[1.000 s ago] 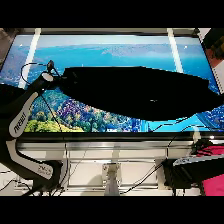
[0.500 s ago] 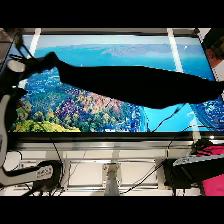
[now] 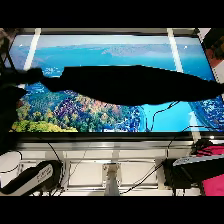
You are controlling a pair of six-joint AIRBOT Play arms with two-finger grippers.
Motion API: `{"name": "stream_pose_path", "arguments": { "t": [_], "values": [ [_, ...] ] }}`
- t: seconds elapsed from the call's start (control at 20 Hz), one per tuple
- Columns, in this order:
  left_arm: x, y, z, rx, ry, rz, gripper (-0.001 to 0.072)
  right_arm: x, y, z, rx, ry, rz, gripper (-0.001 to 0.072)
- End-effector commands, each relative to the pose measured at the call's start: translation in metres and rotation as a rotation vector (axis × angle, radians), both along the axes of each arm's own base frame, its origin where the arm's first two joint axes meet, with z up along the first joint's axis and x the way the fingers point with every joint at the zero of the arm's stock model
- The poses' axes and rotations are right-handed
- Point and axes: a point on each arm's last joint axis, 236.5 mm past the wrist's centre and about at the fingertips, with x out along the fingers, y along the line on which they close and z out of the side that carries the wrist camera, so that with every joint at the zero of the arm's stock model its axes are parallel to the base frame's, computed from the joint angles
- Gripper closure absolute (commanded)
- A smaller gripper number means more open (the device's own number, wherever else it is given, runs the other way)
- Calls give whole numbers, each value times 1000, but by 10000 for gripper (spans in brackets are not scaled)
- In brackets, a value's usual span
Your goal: Fold the clothes and pants, and hang the long-sleeved shirts on hangers.
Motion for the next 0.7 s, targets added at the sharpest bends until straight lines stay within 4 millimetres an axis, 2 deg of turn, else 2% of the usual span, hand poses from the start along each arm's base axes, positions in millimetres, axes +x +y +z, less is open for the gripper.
{"name": "stream_pose_path", "arguments": {
  "t": [0.0, 0.15, 0.25, 0.35, 0.5, 0.65],
  "values": [
    [-64, 3, -57, 30, 188, -4, 704, -49, 12, -37, 62, 207, 38, 696],
    [-110, -7, -107, 3, 306, -8, 704, -91, 28, -79, 129, 377, 46, 697],
    [-131, -12, -124, -6, 345, -9, 703, -121, 36, -103, 149, 496, 55, 697],
    [-142, -12, -128, 1, 347, -8, 704, -149, 35, -118, 146, 600, 58, 697],
    [-146, -5, -124, 44, 333, -8, 703, -187, 19, -133, 108, 733, 5, 697],
    [-146, -2, -124, 58, 331, -8, 703, -197, 3, -137, 98, 722, -70, 696]
  ]
}}
